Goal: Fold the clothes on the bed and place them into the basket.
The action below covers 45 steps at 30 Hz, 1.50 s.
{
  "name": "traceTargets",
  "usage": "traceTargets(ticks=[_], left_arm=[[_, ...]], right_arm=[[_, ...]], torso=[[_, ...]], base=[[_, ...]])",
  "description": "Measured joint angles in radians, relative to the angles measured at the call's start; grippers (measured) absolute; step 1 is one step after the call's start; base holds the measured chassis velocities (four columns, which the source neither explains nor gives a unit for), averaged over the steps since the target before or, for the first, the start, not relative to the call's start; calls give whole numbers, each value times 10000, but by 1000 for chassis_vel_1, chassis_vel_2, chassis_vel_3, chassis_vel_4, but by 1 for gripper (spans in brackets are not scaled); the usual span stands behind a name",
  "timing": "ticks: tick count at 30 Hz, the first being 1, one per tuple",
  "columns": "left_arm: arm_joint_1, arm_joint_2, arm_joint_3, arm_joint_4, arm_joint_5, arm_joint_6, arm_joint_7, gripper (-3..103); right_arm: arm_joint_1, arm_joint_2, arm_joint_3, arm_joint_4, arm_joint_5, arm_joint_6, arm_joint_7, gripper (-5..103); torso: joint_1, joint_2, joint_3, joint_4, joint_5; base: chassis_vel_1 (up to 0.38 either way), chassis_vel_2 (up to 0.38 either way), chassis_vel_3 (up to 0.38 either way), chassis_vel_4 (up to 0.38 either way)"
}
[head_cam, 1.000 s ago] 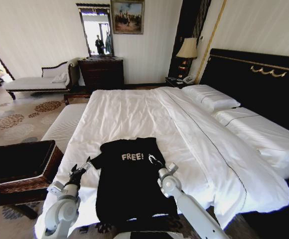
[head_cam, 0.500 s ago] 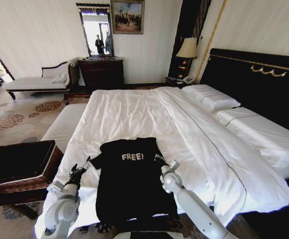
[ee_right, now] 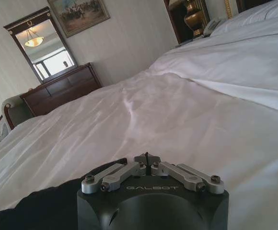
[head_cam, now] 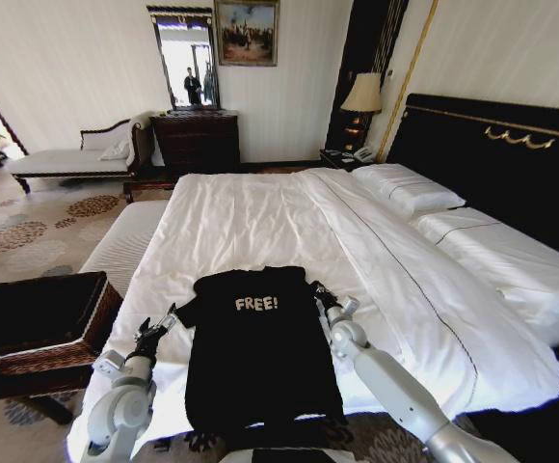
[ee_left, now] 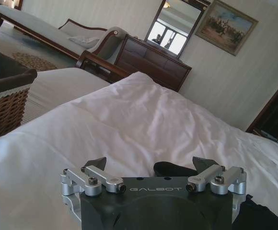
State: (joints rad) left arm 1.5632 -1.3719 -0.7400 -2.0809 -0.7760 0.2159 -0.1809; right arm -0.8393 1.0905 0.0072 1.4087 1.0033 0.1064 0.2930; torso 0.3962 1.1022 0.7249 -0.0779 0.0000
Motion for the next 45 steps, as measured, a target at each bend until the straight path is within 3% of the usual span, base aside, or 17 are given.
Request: traceTargets(ticks=[14,30,37,38,41,44,45], left_arm=[[-20,-46,90,104,76,-22,10,100],[62,-120,97,92,176,-59,24,100],[118,-210,138,71,257,-76,32,100],[138,-224,142,57,267,-79,37,100],[163,-235,142,43,271,-82,40,100],[221,-258,122,6,273,-88,49,100],[221,-258,122,6,273,-88,49,100]], right_arm=[[278,41,368,-747,-561,412,-497,0],[475,203,530,-1856,-906,480,-349,0],[543,204,754,-2120,-1499,668,-513,-3],[526,206,822,-2126,-1666,684,-482,8],[459,207,918,-2118,-1851,690,-392,13],[97,114,1237,-1757,-2128,704,-90,29],[97,114,1237,-1757,-2128,704,-90,29]], torso=[[0,0,0,0,0],[0,0,0,1,0],[0,0,0,0,0],[0,0,0,1,-1],[0,0,-1,1,0],[0,0,-1,2,0],[0,0,-1,2,0]], base=[[0,0,0,0],[0,0,0,0],[0,0,0,0],[0,0,0,0],[0,0,0,0],[0,0,0,0],[0,0,0,0]])
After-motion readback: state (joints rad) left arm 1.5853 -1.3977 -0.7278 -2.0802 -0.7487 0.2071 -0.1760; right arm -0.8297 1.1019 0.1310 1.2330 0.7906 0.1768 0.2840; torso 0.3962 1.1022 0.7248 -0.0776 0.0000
